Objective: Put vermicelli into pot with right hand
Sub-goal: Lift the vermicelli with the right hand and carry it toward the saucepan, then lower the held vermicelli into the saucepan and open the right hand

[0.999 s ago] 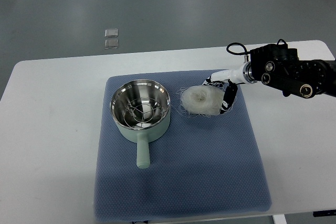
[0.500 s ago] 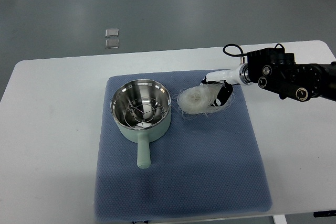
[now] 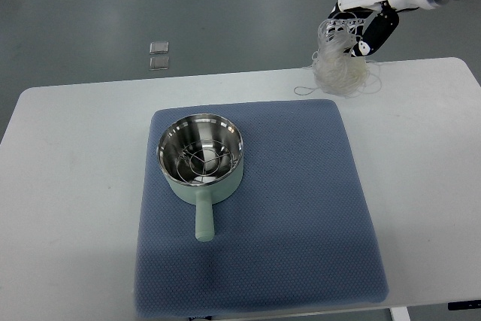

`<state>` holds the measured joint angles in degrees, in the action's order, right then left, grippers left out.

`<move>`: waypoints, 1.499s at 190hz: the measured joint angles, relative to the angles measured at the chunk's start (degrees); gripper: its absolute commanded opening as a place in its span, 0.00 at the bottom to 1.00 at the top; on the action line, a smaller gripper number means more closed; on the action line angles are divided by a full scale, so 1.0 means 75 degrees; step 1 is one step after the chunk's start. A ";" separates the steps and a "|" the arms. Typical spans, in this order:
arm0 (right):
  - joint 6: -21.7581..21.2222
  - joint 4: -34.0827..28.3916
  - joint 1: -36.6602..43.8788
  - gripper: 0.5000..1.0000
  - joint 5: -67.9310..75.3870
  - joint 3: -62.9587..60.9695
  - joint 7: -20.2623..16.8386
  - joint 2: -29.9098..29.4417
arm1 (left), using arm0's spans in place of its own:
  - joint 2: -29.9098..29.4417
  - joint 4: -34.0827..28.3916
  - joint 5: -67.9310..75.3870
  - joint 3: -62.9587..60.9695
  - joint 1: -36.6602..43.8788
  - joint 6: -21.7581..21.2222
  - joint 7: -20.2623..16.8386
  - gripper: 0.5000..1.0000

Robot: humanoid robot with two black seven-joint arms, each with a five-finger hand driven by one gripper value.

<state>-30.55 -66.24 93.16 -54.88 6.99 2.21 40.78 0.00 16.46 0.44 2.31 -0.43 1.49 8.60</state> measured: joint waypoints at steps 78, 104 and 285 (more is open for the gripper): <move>0.0101 -0.0334 0.0207 0.00 0.0794 -0.0103 0.0000 0.0056 | 0.0000 0.0009 0.0006 0.0009 -0.0001 0.0000 0.0000 1.00; 0.0102 -0.0387 0.0556 0.00 0.1225 -0.0166 -0.0013 -0.0097 | 0.0000 0.0020 0.0007 0.0009 -0.0001 0.0000 0.0000 1.00; 0.0662 0.2166 -0.0924 0.00 0.1471 -0.0171 -0.0048 -0.5114 | 0.0000 -0.0026 -0.0001 0.0021 -0.0001 0.0000 0.0001 1.00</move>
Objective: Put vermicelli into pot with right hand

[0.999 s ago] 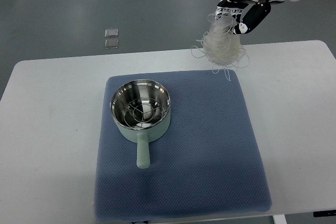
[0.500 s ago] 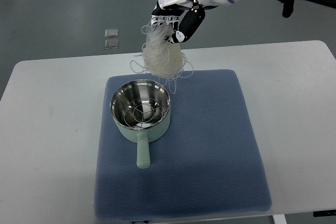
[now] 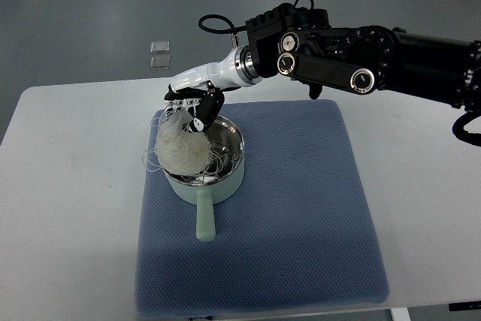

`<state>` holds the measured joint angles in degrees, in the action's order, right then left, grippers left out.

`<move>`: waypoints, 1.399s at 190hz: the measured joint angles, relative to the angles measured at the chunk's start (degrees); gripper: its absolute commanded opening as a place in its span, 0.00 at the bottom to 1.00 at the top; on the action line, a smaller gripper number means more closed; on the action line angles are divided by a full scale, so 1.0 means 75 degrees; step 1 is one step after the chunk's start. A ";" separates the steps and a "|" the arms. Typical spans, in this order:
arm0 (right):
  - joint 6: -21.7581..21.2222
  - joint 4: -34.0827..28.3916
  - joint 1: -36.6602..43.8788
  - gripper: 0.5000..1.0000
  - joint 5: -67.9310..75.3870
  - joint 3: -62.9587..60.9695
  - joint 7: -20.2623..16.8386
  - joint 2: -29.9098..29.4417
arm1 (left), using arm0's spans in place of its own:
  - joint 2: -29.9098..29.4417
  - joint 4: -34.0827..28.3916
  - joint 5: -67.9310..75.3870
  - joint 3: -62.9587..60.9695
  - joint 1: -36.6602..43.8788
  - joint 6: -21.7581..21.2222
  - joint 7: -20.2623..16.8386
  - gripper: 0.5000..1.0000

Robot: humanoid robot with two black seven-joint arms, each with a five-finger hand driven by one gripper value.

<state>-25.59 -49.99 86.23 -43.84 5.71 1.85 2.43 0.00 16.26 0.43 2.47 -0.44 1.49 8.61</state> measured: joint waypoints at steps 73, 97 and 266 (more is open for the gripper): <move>-0.0010 0.0208 -0.0431 0.86 -0.0230 -0.0013 0.0000 0.0004 | 0.0000 0.0012 0.0001 -0.0012 0.0000 -0.0002 0.0000 1.00; -0.0073 0.0206 -0.0374 0.86 -0.0210 -0.0016 0.0000 0.0224 | 0.0000 0.0012 0.0002 -0.0013 0.0000 -0.0002 0.0002 1.00; 0.1515 0.0218 -0.4936 0.86 0.2573 -0.8411 0.1101 0.1595 | 0.0000 0.0073 0.0014 -0.0011 0.0000 -0.0002 0.0025 1.00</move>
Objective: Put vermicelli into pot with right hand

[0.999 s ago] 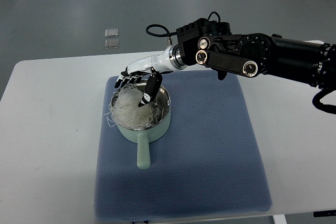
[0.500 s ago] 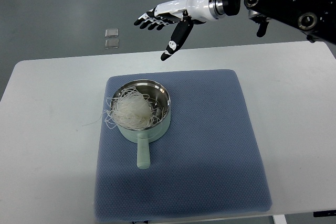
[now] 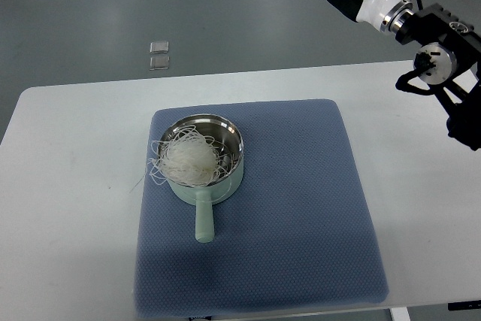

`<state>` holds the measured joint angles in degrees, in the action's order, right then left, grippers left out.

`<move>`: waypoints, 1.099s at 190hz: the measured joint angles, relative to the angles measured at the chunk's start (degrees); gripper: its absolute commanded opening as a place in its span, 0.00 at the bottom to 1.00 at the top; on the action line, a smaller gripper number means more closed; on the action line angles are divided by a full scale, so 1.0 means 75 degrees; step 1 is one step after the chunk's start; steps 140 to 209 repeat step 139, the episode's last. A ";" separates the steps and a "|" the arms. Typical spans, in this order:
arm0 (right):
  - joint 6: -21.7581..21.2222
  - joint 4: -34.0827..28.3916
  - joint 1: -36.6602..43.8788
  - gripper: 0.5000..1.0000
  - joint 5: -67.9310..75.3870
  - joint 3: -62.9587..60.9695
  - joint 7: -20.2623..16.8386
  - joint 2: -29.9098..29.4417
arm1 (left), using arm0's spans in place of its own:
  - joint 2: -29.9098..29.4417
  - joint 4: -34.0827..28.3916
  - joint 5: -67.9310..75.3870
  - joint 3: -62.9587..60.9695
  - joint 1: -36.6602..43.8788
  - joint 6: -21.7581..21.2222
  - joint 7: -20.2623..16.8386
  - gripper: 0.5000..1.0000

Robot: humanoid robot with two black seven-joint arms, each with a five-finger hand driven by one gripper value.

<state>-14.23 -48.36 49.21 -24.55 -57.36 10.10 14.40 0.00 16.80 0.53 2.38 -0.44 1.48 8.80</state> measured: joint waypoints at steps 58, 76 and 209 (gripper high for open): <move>0.0634 0.0704 -0.1205 0.86 0.1839 -0.0950 0.0886 -0.0982 | 0.0000 0.0021 0.0000 -0.0001 -0.0001 0.0001 0.0103 1.00; 0.0582 0.0854 -0.1319 0.86 0.2034 -0.0950 0.0959 -0.1119 | 0.0000 0.0015 0.0000 0.0000 0.0001 0.0001 0.0105 1.00; 0.0446 0.0893 -0.1502 0.86 0.2078 -0.0929 0.0973 -0.1395 | 0.0000 0.0043 0.0010 0.0003 0.0000 0.0002 0.0105 1.00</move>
